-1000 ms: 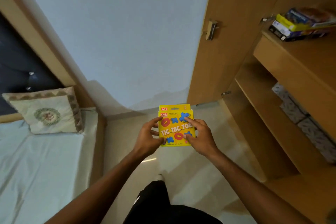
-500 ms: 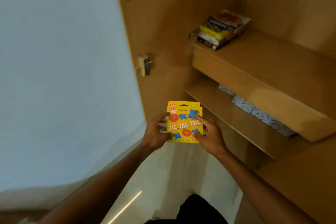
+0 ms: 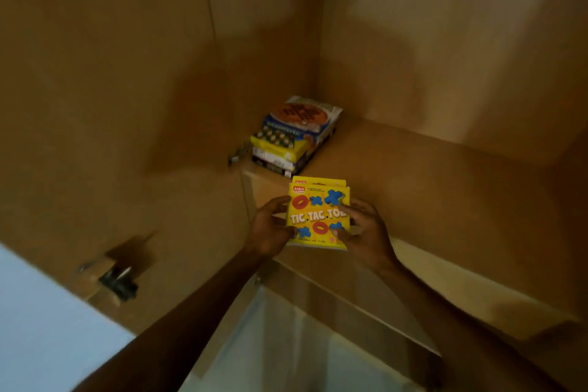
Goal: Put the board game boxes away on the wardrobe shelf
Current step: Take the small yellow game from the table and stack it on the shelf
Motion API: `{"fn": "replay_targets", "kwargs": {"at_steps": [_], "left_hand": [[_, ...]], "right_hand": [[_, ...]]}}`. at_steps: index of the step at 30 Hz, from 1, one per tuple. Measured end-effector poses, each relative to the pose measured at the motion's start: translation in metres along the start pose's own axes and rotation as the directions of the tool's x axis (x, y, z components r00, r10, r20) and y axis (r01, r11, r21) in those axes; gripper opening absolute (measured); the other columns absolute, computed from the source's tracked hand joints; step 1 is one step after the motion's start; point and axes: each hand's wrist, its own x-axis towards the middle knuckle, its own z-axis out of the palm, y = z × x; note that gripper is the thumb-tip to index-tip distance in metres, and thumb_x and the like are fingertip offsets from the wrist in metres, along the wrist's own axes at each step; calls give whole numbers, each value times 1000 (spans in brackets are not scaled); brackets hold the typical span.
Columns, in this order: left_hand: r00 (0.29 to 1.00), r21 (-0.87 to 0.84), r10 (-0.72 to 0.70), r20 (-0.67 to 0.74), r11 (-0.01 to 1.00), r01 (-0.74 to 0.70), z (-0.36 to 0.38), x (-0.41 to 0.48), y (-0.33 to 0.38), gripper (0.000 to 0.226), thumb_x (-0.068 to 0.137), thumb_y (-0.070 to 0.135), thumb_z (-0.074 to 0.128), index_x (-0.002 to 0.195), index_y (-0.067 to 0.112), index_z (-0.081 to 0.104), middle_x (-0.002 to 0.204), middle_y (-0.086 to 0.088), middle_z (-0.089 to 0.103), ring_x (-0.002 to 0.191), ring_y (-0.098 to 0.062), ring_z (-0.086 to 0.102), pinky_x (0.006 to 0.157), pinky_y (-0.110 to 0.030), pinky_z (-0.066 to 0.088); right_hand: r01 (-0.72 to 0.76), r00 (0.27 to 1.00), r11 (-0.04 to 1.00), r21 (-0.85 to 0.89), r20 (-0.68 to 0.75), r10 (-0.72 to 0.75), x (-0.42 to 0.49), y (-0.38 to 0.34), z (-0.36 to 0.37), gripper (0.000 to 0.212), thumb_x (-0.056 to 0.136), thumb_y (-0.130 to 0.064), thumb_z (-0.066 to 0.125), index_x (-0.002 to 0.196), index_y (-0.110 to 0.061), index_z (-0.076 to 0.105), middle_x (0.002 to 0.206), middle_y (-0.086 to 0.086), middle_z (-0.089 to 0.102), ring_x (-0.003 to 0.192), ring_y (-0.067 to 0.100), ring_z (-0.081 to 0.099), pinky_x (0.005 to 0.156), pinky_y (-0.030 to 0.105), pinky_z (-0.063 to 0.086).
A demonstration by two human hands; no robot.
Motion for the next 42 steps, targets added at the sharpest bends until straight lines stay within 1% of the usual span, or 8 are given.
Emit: {"fn": "replay_targets", "kwargs": {"at_steps": [6,9,13,19,24,29,37,42], "left_hand": [[993,76,91,-69,993,-85,-3,119,35,42,72,-16,69,92,21,65,107,-12,67,86,-25,67,68,-33,59],[985,110,142,-94,985,-132,-7,178,54,29,77,-14,66,96,7,69,104,-7,66,91,-20,65,67,-17,56],[987,170,162,-24,973,-155,-17,245,73,25,78,-1,74,101,8,69,112,-8,66,101,-27,66,79,-40,60],[958,443,217,186,852,-279,-39,305,79,33,81,10,76,112,7,69,127,-6,58,108,-18,58,68,-4,44],[910,755,405,87,569,-326,-55,312,65,27,89,15,62,116,17,68,127,-6,57,119,-24,50,94,-32,45],[914,836,389,113,460,-299,-60,298,49,57,81,4,60,136,15,52,142,-11,50,132,-32,42,108,-41,39],[963,838,240,120,496,-228,-68,295,54,77,79,5,66,148,17,34,156,-9,31,145,-30,21,119,-43,25],[977,779,161,137,592,-206,-69,287,60,77,83,5,62,151,19,28,159,-9,21,147,-32,16,118,-46,26]], "right_hand": [[16,1000,997,72,-28,-14,112,10,-8,50,65,-7,81,113,-10,68,131,1,43,123,26,54,98,49,50],[11,1000,998,61,-20,-9,167,9,-8,51,64,-2,84,112,-7,69,133,2,42,123,28,54,97,50,51],[19,1000,999,35,-7,-19,232,14,-2,62,58,-16,86,116,-8,67,140,10,39,130,28,47,102,50,47],[54,997,994,-90,62,-48,288,17,16,60,67,0,81,123,0,60,140,23,39,138,31,34,112,37,35],[120,987,986,-114,124,-106,309,14,37,49,79,4,67,127,2,57,124,19,46,126,20,43,96,9,32],[152,976,984,-89,169,-136,321,13,57,51,81,-5,61,130,2,54,133,21,41,137,28,30,99,41,47],[126,968,971,-202,241,-76,326,12,73,56,89,-17,54,143,-8,41,132,24,53,144,36,12,107,45,35],[169,960,962,-213,258,-111,319,6,60,62,90,-12,58,147,-12,35,153,20,26,147,32,10,114,45,31]]}}
